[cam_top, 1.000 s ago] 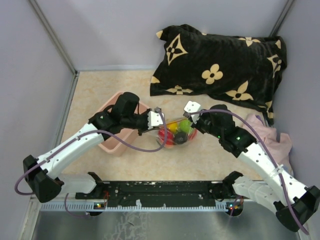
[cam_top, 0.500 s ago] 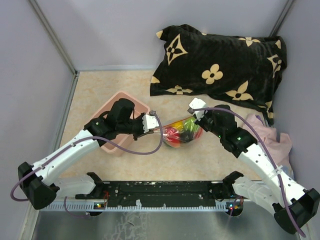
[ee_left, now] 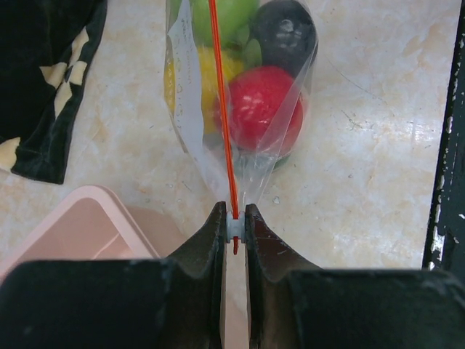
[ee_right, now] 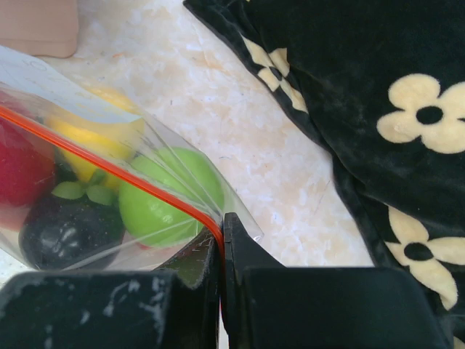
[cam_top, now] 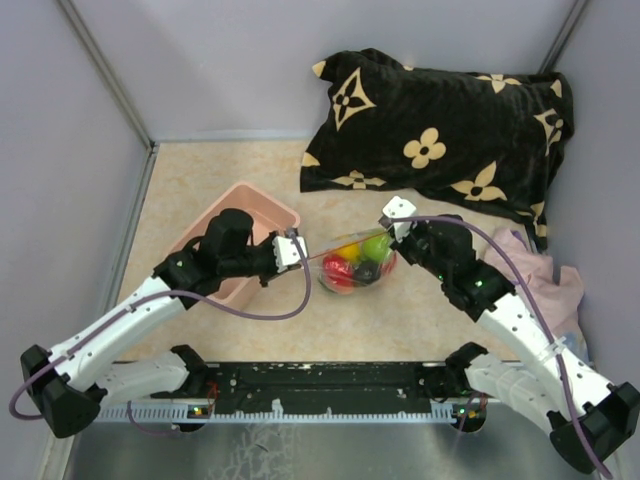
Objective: Place the food in the zip-top bag and seal the zipper
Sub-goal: Zip the zipper food storage bag at the center of the board, then place the zipper food storage bag at the center of the board.
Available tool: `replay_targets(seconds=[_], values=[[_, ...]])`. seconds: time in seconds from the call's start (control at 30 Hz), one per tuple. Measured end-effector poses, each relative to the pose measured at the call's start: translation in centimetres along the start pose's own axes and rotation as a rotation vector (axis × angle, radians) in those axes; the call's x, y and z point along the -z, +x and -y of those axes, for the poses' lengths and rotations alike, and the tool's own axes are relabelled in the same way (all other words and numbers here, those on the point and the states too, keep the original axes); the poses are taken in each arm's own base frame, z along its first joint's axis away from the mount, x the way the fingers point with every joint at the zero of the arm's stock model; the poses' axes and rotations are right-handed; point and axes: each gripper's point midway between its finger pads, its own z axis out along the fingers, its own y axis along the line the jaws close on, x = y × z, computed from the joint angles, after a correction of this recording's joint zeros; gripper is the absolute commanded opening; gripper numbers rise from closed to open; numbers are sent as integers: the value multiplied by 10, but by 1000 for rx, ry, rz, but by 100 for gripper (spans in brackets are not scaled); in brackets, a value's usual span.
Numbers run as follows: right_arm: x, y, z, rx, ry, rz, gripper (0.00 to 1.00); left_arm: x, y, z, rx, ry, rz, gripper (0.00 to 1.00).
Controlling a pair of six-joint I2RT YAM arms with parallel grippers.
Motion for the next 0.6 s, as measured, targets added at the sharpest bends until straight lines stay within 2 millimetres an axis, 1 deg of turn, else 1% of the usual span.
replay_targets(seconds=[0.1, 0.2, 0.33, 0.47, 0.6], values=[[1, -4, -2, -17, -8, 21, 0, 2, 4, 3, 2, -7, 3, 7], [3, -5, -6, -25, -24, 41, 0, 7, 4, 1, 11, -33, 14, 10], [6, -9, -14, -23, -59, 90, 0, 15, 5, 6, 14, -56, 47, 17], [12, -6, -28, -32, -104, 141, 0, 23, 8, 14, 18, -66, 90, 20], [12, -4, -33, -47, -121, 160, 0, 27, 13, 19, 34, -71, 102, 23]])
